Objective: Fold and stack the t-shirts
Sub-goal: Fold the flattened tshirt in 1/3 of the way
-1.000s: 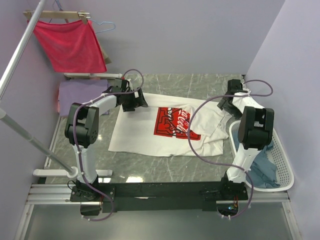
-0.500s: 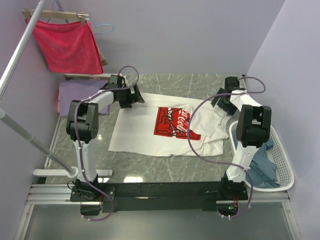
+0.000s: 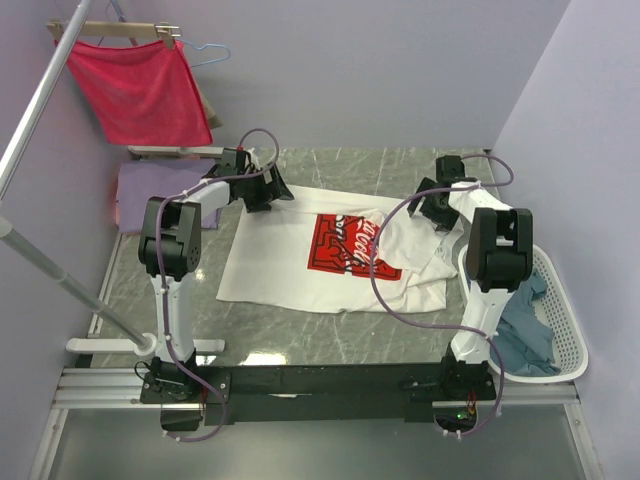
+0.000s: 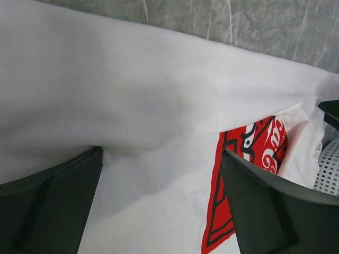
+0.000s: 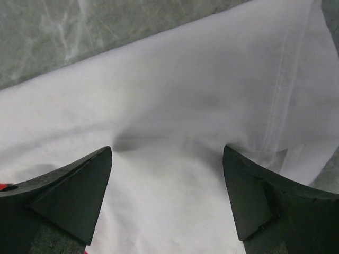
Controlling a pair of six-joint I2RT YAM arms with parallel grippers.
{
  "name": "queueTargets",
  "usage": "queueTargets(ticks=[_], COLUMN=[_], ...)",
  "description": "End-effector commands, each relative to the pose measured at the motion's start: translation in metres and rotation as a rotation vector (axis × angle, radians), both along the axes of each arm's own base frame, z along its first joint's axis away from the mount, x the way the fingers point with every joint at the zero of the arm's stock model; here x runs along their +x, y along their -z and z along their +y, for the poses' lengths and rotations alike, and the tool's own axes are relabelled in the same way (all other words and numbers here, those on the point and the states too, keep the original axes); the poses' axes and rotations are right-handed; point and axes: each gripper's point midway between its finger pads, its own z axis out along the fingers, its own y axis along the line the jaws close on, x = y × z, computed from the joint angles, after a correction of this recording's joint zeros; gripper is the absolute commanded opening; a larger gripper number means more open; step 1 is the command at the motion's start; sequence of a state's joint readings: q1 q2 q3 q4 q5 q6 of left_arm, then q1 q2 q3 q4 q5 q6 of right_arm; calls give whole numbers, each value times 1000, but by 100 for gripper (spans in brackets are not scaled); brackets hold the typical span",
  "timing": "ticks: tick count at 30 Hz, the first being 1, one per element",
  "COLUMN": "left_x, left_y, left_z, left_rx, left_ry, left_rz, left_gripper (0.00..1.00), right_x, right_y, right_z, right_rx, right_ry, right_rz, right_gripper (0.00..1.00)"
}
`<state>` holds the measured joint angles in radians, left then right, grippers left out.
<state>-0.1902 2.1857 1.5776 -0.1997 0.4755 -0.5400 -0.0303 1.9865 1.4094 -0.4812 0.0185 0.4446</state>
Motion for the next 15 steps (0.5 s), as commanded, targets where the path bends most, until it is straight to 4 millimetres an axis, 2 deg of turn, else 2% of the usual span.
queueTargets(ticks=[1,5,6,7,8,9,10,11,12,13,14,15], left_x=[10,10,12,12,10,12,12,11,12,11,10,10], left_y=[14,46,51,56,63,65,67,70,71,73,73,74], left_z=[0,15,24,28,34,43,47,51,58,62,65,69], left_rx=[1,33,41,45,53,56,57,58,60,74,82,91], left_ry=[-8,-55,-78,-90,-106,-129,-141,-150,-163,-175,-182,-189], left_rz=[7,74,83,93,110,114,120,127,130,138,141,142], left_gripper=[99,99,99,100,99,99,99,100,100,99,100,99], right_x=[5,13,24,25,30,46,48,54,74,75,82,103], right_y=[12,18,10,18,17,6,17,17,3,16,15,-3], right_z=[-10,-15,-16,-14,-14,-13,-9,-7,-5,-3,-1,3], right_rx=[-42,-69,-70,-62,-62,-56,-45,-37,-29,-23,-20,-14], right_ry=[38,50,51,41,36,31,19,12,1,-10,-17,-30], right_rz=[37,59,37,64,69,33,67,64,16,53,51,-7], right_gripper=[91,91,91,91,91,91,91,91,91,91,91,91])
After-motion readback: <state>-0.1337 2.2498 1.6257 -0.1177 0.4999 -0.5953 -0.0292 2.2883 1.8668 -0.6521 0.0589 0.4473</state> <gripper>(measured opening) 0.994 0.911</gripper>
